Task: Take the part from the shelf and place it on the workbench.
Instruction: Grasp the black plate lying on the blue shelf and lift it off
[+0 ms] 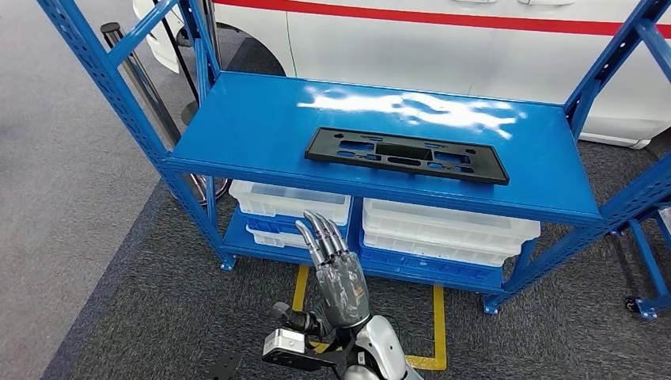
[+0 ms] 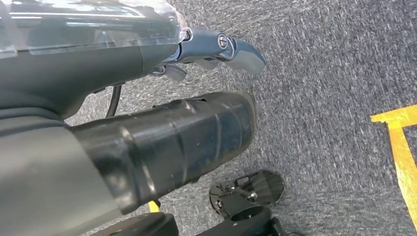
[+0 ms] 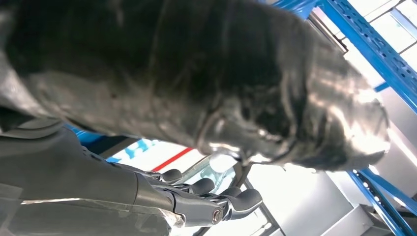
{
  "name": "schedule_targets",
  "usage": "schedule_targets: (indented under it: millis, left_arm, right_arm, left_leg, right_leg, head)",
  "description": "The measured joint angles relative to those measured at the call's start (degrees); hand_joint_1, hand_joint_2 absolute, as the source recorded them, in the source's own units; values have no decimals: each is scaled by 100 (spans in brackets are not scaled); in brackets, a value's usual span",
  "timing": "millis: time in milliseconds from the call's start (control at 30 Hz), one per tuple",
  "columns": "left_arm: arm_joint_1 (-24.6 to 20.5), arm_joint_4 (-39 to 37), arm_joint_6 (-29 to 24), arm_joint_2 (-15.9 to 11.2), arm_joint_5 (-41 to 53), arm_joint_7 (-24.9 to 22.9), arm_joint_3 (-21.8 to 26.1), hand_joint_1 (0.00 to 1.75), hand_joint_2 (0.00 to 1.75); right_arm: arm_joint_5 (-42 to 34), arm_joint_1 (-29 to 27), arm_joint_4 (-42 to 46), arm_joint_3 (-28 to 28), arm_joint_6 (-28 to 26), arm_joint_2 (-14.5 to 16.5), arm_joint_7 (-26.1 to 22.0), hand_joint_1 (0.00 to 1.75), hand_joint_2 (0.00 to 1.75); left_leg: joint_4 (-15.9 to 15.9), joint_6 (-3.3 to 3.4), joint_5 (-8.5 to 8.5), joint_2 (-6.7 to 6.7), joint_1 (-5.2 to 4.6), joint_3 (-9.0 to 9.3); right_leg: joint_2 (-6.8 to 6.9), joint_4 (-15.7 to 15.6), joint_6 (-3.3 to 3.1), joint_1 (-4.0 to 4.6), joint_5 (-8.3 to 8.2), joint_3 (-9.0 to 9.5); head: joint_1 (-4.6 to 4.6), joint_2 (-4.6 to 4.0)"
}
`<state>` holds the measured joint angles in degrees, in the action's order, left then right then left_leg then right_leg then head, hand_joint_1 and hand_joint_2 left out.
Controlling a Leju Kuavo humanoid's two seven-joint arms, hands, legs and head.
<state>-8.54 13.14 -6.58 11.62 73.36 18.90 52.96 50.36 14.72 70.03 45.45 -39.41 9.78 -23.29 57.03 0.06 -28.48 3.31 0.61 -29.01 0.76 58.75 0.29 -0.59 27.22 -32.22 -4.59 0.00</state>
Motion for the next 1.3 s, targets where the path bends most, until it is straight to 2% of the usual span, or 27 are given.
schedule_targets:
  millis: [100,267,333,400,433,467,533,567,600,633,667,700,733,800,833,900,933,967,1033,1067,1100,1133,1200,1233,1267,1300]
  left_arm:
    - [4,0,119,-1,-48,65,0,0,0]
    - [28,-2,307,-8,-114,123,2,0,0]
    - [36,-2,351,-22,-137,147,3,0,0]
    - [45,-5,385,-33,-162,167,4,0,0]
    - [49,-7,393,-34,-170,170,4,0,0]
    - [54,-9,397,-36,-176,170,5,0,0]
    - [66,-12,403,-38,-179,169,6,0,0]
    - [76,-13,404,-38,-180,169,7,0,0]
    - [88,-15,405,-38,-180,169,7,0,0]
    - [98,-18,407,-38,-180,169,8,0,0]
    - [107,-22,408,-38,-180,169,8,0,0]
    - [110,-26,407,-47,-180,169,10,0,0]
    - [109,-29,408,-55,-181,168,11,0,0]
    - [104,-33,407,-70,-182,169,14,0,0]
    - [101,-35,409,-69,-182,168,15,0,0]
    - [97,-37,415,-65,-182,168,15,0,0]
    - [94,-37,422,-63,-182,167,15,0,0]
    - [95,-37,432,-62,-181,167,15,0,0]
    - [116,-38,458,-62,-179,164,15,0,0]
    - [132,-38,468,-62,-178,162,15,0,0]
    - [146,-39,473,-62,-176,159,14,0,0]
    - [155,-40,475,-62,-176,157,14,0,0]
    - [159,-41,476,-65,-176,152,13,0,0]
    - [157,-42,477,-69,-176,150,13,0,0]
    - [149,-42,477,-74,-176,148,13,0,0]
    - [142,-42,478,-78,-176,145,13,0,0]
  right_arm:
    - [16,-20,0,6,0,-41,16,0,175]
    - [82,-91,0,5,0,-98,-19,0,175]
    - [93,-105,6,-9,-2,-109,-50,0,175]
    - [104,-127,28,-56,-9,-118,-79,0,175]
    - [108,-143,40,-91,-15,-123,-91,0,175]
    - [112,-169,47,-131,-21,-131,-101,0,175]
    - [113,-242,50,-199,-30,-158,-105,0,175]
    - [113,-279,50,-225,-32,-176,-105,0,175]
    - [113,-309,51,-244,-33,-192,-105,0,175]
    - [113,-327,54,-261,-34,-203,-106,0,175]
    - [114,-337,56,-275,-34,-209,-107,0,175]
    - [114,-342,56,-288,-35,-213,-109,0,175]
    - [114,-346,61,-297,-38,-216,-112,0,175]
    - [117,-371,67,-312,-47,-222,-119,0,175]
    - [123,-385,73,-319,-52,-223,-121,0,175]
    - [137,-409,90,-339,-57,-223,-125,0,175]
    - [143,-411,102,-354,-59,-222,-127,0,175]
    - [147,-413,116,-368,-60,-221,-131,0,175]
    - [152,-420,130,-388,-61,-221,-138,0,175]
    - [154,-427,133,-395,-61,-221,-140,0,175]
    - [158,-435,134,-404,-61,-222,-140,0,175]
    - [166,-438,137,-414,-61,-222,-140,0,175]
    - [189,-438,151,-430,-61,-222,-137,0,175]
    - [199,-436,160,-436,-63,-222,-134,0,175]
    - [210,-435,169,-444,-65,-222,-129,0,175]
    - [225,-436,176,-452,-67,-223,-126,0,175]
  left_leg:
    - [0,0,0,0,0,0]
    - [14,10,-7,-1,-4,-8]
    - [-19,59,3,-2,-12,-11]
    - [-191,119,86,3,35,78]
    - [-280,139,132,7,63,130]
    - [-337,149,160,12,91,173]
    - [-351,148,152,11,105,186]
    - [-340,131,131,7,118,195]
    - [-322,98,100,2,138,211]
    - [-289,53,55,-5,169,236]
    - [-240,-4,-5,-9,203,262]
    - [-184,-70,-71,-12,216,268]
    - [-124,-129,-132,-15,219,257]
    - [-67,-217,-203,-9,193,228]
    - [-66,-240,-217,3,198,240]
    - [2,-261,-298,-38,223,248]
    - [182,-254,-398,-90,228,175]
    - [500,-239,-545,-153,221,16]
    - [1365,-191,-832,-229,181,-484]
    - [1694,-161,-872,-246,159,-718]
    - [1825,-119,-793,-257,138,-869]
    - [1727,-64,-599,-266,110,-912]
    - [1079,92,-68,-297,35,-758]
    - [762,163,118,-315,-1,-657]
    - [522,210,196,-331,-30,-571]
    - [410,232,187,-341,-50,-527]
  right_leg:
    - [0,0,0,0,0,0]
    - [0,-13,9,-16,-8,1]
    - [9,-66,41,-37,-34,24]
    - [4,-64,78,-33,-18,38]
    - [-12,75,97,-25,59,-26]
    - [-30,344,118,-31,187,-167]
    - [-50,1077,174,-64,452,-593]
    - [-51,1318,203,-91,471,-760]
    - [-49,1352,233,-119,374,-829]
    - [-44,1156,264,-148,166,-782]
    - [-26,800,299,-176,-68,-653]
    - [-2,495,325,-178,-219,-523]
    - [17,271,302,-177,-285,-431]
    - [20,211,182,-145,-193,-423]
    - [-1,219,99,-141,-157,-438]
    - [-39,230,-1,-131,-112,-422]
    - [-51,225,-41,-123,-94,-396]
    - [-60,219,-77,-112,-75,-366]
    - [-88,218,-142,-63,-32,-315]
    - [-114,218,-169,-32,-9,-287]
    - [-145,218,-190,-1,15,-253]
    - [-177,218,-202,29,40,-210]
    - [-228,212,-207,73,99,-109]
    - [-247,210,-200,91,127,-73]
    - [-258,209,-182,96,143,-61]
    - [-266,202,-158,90,149,-67]
  head:
    - [0,0]
    - [0,0]
    - [2,0]
    - [-1,0]
    - [-2,0]
    - [-4,0]
    - [-3,0]
    - [-3,0]
    - [-3,0]
    - [-3,0]
    - [-4,0]
    - [-15,0]
    - [-30,1]
    - [-37,1]
    - [-28,1]
    - [-6,0]
    - [-1,0]
    - [8,0]
    - [15,0]
    - [16,0]
    - [16,0]
    - [16,0]
    - [12,0]
    - [8,0]
    - [7,0]
    - [6,0]
